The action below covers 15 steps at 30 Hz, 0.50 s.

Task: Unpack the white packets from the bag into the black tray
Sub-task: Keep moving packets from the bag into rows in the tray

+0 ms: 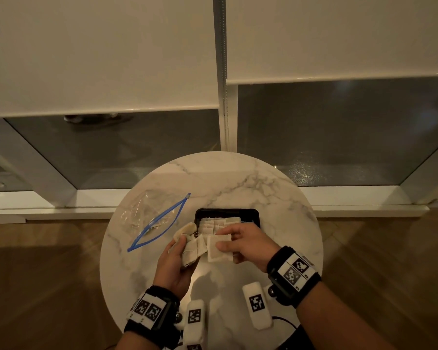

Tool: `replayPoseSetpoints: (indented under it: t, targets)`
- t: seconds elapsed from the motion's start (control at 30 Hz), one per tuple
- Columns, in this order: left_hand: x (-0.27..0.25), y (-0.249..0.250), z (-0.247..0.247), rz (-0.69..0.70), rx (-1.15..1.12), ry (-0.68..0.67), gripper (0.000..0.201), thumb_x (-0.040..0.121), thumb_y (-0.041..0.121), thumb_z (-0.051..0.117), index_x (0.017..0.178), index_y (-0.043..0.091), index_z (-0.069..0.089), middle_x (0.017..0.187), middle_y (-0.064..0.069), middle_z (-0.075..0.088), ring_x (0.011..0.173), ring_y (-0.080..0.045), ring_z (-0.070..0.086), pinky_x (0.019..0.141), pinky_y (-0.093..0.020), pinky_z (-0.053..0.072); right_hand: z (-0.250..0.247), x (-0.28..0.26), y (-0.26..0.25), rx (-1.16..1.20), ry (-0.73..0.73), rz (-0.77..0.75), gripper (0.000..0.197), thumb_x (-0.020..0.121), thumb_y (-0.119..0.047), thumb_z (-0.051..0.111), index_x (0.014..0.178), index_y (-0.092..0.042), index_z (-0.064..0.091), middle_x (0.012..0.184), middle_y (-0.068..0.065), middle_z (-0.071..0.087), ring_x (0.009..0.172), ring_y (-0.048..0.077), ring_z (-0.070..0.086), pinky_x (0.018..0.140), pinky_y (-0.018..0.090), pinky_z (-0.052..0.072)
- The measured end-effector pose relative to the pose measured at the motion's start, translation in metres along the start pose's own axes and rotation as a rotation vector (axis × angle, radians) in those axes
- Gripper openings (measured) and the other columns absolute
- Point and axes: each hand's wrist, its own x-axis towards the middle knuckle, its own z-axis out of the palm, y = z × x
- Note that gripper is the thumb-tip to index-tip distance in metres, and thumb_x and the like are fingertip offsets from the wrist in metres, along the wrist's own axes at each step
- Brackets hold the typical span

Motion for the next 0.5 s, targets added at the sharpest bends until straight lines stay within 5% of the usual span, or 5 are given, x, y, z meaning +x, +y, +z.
replayPoseSetpoints:
  t: [0.2,0.3,0.4,0.5]
  targets:
    - [0.006,-0.001,-0.003,-0.089,-0.1,0.056,0.042,0.096,0.023,0.06,0.136,0.011,0.058,0.133,-0.021,0.063,0.126,-0.033,0.059,0.115,-0.052,0.038,-0.008,0.008,0.003,0.069,0.16,-0.027,0.024,0.077,-0.015,0.08,0.1,-0.017,0.073,0.071,-0.011,0.066,0.06,0.004,0.055,0.048,0.019,0.039]
    - [0.007,0.004,-0.005,-0.075,-0.127,0.087,0.036,0.098,0.021,0.057,0.133,0.011,0.06,0.128,-0.017,0.067,0.122,-0.028,0.062,0.111,-0.046,0.043,-0.011,0.013,0.005,0.163,0.175,-0.006,0.023,0.079,-0.008,0.077,0.101,-0.01,0.069,0.066,-0.005,0.062,0.057,0.01,0.048,0.044,0.021,0.035]
    - [0.007,0.015,-0.008,-0.069,-0.179,0.13,0.03,0.099,0.019,0.058,0.127,0.01,0.063,0.121,-0.014,0.071,0.109,-0.022,0.067,0.081,-0.031,0.06,-0.016,0.017,0.002,0.286,0.203,-0.002,0.022,0.084,-0.002,0.07,0.105,-0.004,0.064,0.079,0.007,0.065,0.055,0.012,0.051,0.044,0.022,0.037]
    - [0.003,0.027,-0.012,-0.087,-0.243,0.147,0.022,0.1,0.018,0.056,0.119,0.009,0.064,0.113,-0.014,0.07,0.099,-0.02,0.066,0.057,-0.025,0.06,-0.025,0.021,-0.001,0.387,0.252,-0.034,0.022,0.089,0.003,0.061,0.109,-0.006,0.061,0.085,0.012,0.067,0.058,0.017,0.057,0.048,0.025,0.045]
